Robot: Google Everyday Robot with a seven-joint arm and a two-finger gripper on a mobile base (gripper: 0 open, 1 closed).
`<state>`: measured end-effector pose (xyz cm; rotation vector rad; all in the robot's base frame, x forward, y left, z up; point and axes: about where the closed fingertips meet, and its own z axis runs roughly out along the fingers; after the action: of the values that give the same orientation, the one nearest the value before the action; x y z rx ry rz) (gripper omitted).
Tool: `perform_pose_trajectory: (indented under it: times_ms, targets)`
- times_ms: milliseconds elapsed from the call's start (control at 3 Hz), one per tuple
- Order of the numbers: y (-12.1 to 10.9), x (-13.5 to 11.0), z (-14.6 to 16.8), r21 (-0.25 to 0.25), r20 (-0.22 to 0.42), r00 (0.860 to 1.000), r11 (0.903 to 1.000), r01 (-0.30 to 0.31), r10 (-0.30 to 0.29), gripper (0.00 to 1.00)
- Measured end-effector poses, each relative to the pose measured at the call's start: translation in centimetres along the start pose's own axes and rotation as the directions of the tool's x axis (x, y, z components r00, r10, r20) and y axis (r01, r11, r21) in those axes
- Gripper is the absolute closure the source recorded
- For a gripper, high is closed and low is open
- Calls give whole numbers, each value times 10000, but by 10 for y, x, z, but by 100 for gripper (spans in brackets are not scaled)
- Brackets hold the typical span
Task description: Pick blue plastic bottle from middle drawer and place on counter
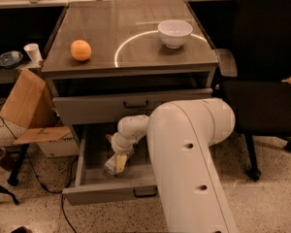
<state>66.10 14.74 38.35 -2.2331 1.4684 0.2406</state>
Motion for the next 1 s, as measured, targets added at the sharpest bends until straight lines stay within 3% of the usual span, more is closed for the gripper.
perform_pose_trajectory:
  times_ms: [333,1000]
  targets:
    - [2,5,2,-308,-239,9996,9994,-138,131,23]
    - [5,10,4,-861,-521,9985,9961,-196,152,70]
